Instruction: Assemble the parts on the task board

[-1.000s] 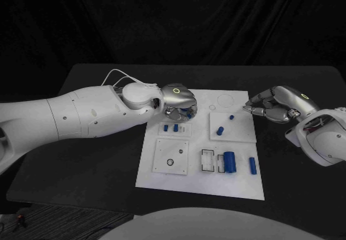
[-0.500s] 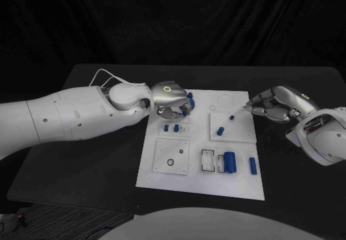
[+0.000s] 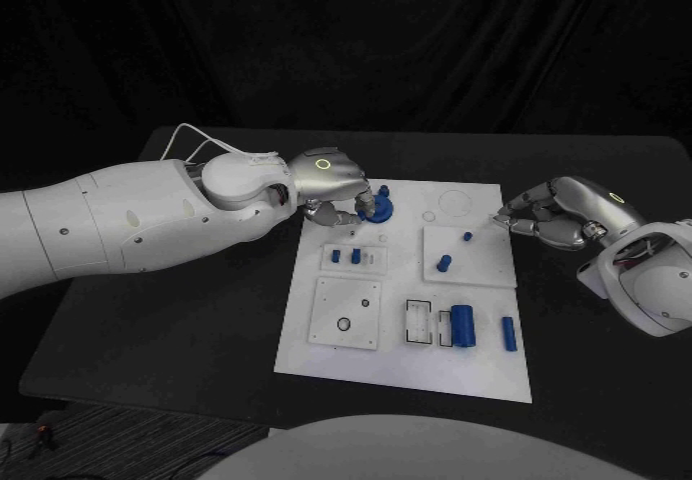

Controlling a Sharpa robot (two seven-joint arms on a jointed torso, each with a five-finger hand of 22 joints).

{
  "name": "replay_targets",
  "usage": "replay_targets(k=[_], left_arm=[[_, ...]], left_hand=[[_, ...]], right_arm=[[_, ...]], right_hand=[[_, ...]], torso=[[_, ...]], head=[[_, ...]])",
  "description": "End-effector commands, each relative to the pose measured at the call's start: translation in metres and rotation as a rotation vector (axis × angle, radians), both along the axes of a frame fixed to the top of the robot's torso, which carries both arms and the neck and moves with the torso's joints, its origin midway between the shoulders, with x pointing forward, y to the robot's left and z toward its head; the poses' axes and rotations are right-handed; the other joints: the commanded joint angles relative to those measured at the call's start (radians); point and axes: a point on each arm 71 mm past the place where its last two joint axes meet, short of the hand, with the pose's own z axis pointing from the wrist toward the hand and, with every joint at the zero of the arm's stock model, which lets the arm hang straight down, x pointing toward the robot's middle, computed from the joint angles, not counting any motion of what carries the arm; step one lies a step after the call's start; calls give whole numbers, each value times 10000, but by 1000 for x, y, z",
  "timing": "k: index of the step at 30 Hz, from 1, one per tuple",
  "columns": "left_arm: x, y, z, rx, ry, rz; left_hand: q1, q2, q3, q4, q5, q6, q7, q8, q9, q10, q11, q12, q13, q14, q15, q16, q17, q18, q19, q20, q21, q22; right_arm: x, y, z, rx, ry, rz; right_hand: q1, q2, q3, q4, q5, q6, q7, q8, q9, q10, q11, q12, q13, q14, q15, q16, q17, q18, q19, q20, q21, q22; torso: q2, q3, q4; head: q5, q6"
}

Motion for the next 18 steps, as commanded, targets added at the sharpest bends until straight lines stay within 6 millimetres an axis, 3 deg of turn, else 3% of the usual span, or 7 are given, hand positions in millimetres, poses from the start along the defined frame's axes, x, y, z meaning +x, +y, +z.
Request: replay_targets(k=[1, 6, 18], left_arm=[[0, 2, -2, 230, 183, 182], [0, 4, -4, 295, 282, 264], [-4, 6, -12, 349, 496, 321]], left_hand=[[-81, 6, 6, 74, -50, -33, 0, -50, -10, -65, 33, -39, -9, -22, -90, 2, -42, -116, -60, 22, -56, 1760], [-93, 13, 16, 96, -32, -41, 2, -57, -16, -67, 36, -54, -14, -58, -87, -41, -117, -100, -100, 24, -134, 1739], [-107, 4, 27, 126, 0, -8, 2, -45, -20, -7, 36, -50, -7, -105, -83, -80, -188, -90, -132, 29, -191, 1725]], right_arm=[[-1, -2, -3, -58, 179, -135], [-1, -1, -4, -71, 229, -134], [-1, -1, -6, -84, 311, -141]], right_hand=[[160, 92, 56, -6, 47, 16, -6, -41, -4, 660, -194, -22, -469, 663, -76, -43, 348, -12, 36, -32, -47, 1829], [208, 84, 81, -20, 77, 5, -5, -54, -8, 652, -194, -36, -481, 660, -76, -47, 341, -11, 32, -33, -51, 1827], [352, 51, 160, -42, 208, -49, 0, -106, -26, 641, -197, -57, -494, 655, -78, -52, 326, -8, 20, -34, -74, 1821]], torso=[[8, -4, 2], [3, 9, -1], [-1, 12, -13]], head=[[55, -1], [143, -1], [99, -1]])
